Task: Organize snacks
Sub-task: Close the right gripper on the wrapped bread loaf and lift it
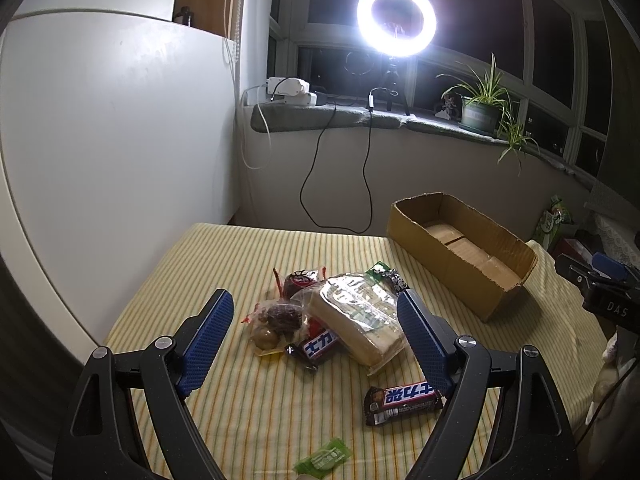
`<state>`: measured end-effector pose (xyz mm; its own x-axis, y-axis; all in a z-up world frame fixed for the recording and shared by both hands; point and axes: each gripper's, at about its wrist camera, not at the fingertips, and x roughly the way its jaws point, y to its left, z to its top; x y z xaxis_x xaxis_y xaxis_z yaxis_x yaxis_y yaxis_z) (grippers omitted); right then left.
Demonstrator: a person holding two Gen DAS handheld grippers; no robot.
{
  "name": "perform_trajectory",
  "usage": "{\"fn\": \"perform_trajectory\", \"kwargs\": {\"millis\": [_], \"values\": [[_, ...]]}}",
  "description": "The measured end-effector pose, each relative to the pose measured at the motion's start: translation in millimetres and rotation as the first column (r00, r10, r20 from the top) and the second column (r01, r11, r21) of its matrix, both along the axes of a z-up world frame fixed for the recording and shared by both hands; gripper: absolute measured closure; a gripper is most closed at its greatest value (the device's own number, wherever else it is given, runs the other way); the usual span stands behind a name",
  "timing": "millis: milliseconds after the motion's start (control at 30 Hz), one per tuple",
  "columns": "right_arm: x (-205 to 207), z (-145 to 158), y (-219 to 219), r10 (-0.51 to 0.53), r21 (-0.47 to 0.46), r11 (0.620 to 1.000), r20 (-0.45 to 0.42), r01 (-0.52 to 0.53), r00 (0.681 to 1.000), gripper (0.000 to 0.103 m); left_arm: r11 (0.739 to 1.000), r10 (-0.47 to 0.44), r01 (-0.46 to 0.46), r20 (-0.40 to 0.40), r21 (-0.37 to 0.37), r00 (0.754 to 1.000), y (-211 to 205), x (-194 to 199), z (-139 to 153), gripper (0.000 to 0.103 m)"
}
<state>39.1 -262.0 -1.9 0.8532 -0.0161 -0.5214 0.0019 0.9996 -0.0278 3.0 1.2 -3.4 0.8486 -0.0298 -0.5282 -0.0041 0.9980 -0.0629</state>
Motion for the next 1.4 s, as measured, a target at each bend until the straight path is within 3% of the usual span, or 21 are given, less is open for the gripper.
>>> {"fn": "perform_trajectory", "kwargs": {"millis": [567,800,1000,1267,1400], "values": [[10,-10,5,0.030,0.002,1.000,-0.038,-0.030,0.999,0.000,1.000,-0.016,0.015,-0.034,-0.024,0.999,0,11,-12,0.019],[25,-19,17,0.164,0.056,0.986,-0.086,-0.159,0.983,0.001,0.993,-0.065,0.056,-0.091,-0.100,0.994,2,24,-28,0.021],[48,-39,38,0.345,0.184,0.931,-0.167,-0.315,0.924,0.027,0.977,-0.116,0.088,-0.141,-0.192,0.983,5,34,-43,0.031],[79,-59,75,0.515,0.283,0.847,-0.228,-0.450,0.826,0.036,0.945,-0.189,0.127,-0.187,-0.300,0.964,5,49,-59,0.050],[100,-65,95,0.565,0.301,0.819,-0.274,-0.489,0.778,0.036,0.940,-0.202,0.132,-0.202,-0.315,0.958,2,56,-64,0.050]]}}
